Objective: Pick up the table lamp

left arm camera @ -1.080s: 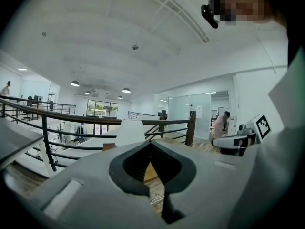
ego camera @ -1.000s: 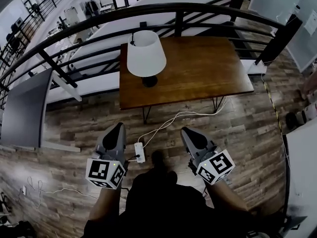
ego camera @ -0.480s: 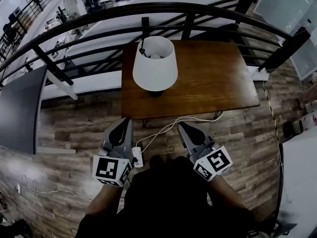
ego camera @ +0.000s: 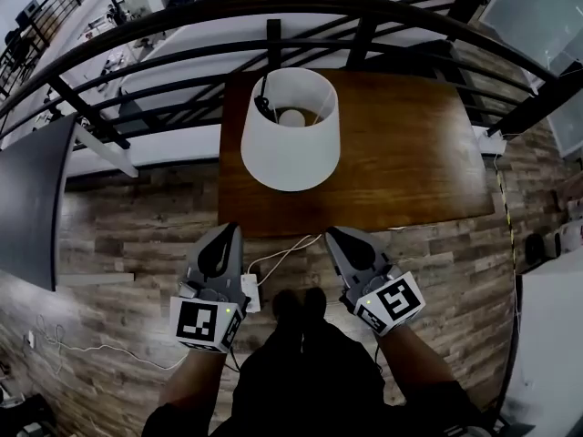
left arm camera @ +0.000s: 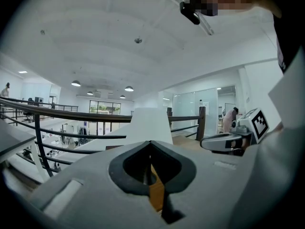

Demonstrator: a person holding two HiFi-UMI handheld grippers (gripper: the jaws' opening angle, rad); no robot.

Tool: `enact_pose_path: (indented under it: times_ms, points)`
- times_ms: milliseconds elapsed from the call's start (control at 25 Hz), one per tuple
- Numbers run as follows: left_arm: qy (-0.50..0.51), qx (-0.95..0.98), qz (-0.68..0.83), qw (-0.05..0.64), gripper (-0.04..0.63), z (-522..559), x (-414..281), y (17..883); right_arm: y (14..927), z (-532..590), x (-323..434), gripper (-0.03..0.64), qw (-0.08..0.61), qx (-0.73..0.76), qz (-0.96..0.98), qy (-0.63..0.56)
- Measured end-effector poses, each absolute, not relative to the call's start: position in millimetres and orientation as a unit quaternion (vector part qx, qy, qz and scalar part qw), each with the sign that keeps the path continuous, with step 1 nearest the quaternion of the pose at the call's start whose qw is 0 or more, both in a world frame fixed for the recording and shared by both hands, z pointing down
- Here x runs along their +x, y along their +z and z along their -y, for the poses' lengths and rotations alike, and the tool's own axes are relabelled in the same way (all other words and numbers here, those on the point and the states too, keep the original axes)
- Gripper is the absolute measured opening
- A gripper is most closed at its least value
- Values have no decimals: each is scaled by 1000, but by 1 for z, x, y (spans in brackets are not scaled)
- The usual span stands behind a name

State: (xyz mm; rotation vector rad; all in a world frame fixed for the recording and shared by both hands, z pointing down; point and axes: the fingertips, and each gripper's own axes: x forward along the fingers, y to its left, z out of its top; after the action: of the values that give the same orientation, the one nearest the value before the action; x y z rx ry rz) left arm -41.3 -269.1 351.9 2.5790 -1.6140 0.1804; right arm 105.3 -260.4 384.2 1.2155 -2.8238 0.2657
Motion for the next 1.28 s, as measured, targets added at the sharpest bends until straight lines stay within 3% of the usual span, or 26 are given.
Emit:
enact_pose_path:
  times_ms: [960, 1280]
  points:
    - [56, 849, 523, 49, 5, 337, -43, 479, 522, 352, 70, 18, 18, 412, 908, 80]
    - [50, 846, 529, 40, 5, 368, -45, 515, 545, 393, 60, 105, 23, 434, 899, 58]
